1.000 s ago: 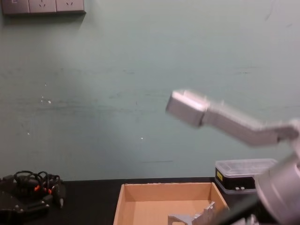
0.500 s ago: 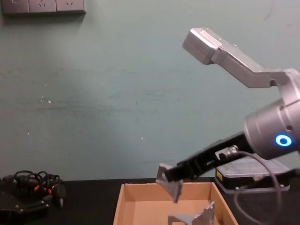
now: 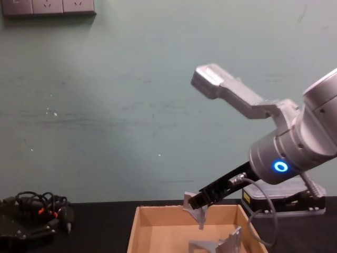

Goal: Use one hand to pick up the angle iron from the table and place it into the box.

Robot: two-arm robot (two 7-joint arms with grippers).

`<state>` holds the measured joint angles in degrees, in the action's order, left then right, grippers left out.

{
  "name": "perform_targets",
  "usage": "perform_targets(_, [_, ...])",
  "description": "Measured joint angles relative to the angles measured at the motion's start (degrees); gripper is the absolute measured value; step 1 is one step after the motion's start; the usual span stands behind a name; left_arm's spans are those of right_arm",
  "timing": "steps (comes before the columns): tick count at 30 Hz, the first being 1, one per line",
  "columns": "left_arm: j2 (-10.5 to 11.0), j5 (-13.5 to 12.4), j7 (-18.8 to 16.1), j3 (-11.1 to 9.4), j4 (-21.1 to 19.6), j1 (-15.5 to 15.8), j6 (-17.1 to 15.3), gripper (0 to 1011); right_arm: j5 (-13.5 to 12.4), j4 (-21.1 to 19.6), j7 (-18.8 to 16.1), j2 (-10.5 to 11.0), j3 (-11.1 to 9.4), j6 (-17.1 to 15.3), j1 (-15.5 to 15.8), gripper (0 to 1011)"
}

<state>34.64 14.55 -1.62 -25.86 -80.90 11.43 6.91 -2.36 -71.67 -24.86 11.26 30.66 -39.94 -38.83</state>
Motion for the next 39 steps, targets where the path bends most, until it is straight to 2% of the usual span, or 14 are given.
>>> perform_targets(8, [0.0, 0.0, 0.0, 0.0, 0.0, 0.0, 0.0, 1011, 1.93, 7.25, 0.96, -2.82, 0.02, 1.78, -2.9, 341])
perform_targets(19, [0.0, 0.0, 0.0, 0.0, 0.0, 0.0, 0.0, 1011, 3.61, 13.02, 0.99, -4.88, -0.33, 2.18, -4.79, 341])
perform_targets(30, [0.0, 0.0, 0.0, 0.0, 0.0, 0.0, 0.0, 1011, 3.57, 12.64, 0.96, -4.8, -0.34, 2.14, -4.75, 345])
perform_targets(39, [0.0, 0.0, 0.0, 0.0, 0.0, 0.0, 0.0, 1011, 3.53, 12.42, 0.96, -4.76, -0.34, 2.17, -4.67, 600])
